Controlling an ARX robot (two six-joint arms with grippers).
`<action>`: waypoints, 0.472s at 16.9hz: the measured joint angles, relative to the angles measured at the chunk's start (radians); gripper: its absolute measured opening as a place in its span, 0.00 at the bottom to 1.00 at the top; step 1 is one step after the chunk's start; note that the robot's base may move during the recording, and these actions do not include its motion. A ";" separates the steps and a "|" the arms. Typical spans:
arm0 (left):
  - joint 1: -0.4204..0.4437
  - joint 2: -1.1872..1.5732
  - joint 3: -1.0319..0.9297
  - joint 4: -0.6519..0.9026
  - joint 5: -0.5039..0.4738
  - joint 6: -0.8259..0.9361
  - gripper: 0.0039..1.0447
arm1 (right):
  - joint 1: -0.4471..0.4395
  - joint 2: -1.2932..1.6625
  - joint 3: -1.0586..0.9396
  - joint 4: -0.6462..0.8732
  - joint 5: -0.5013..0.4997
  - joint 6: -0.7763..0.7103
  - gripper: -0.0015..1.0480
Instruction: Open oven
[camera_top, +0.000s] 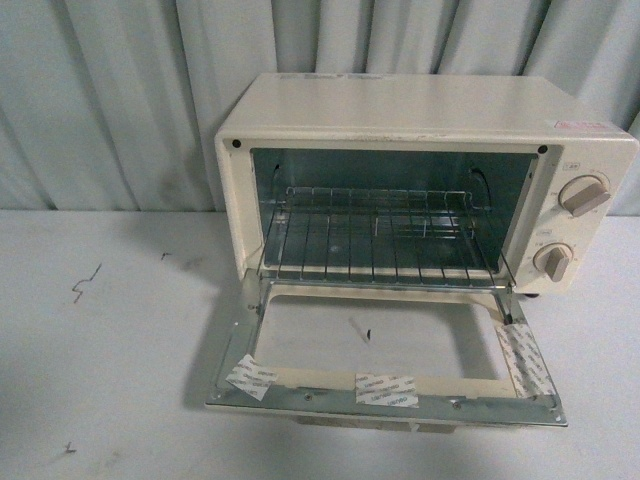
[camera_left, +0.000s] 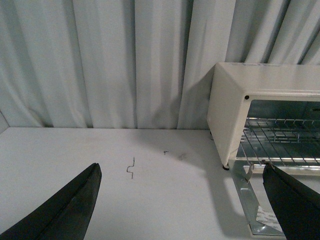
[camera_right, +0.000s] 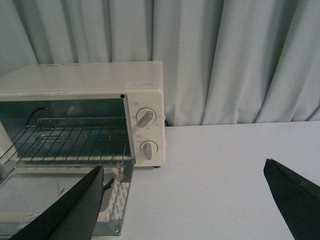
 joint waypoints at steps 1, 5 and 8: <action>0.000 0.000 0.000 0.000 0.000 0.000 0.94 | 0.000 0.000 0.000 0.000 0.000 0.000 0.94; 0.000 0.000 0.000 0.000 0.000 0.000 0.94 | 0.000 0.000 0.000 0.000 0.000 0.000 0.94; 0.000 0.000 0.000 0.000 0.000 0.000 0.94 | 0.000 0.000 0.000 0.000 0.000 0.000 0.94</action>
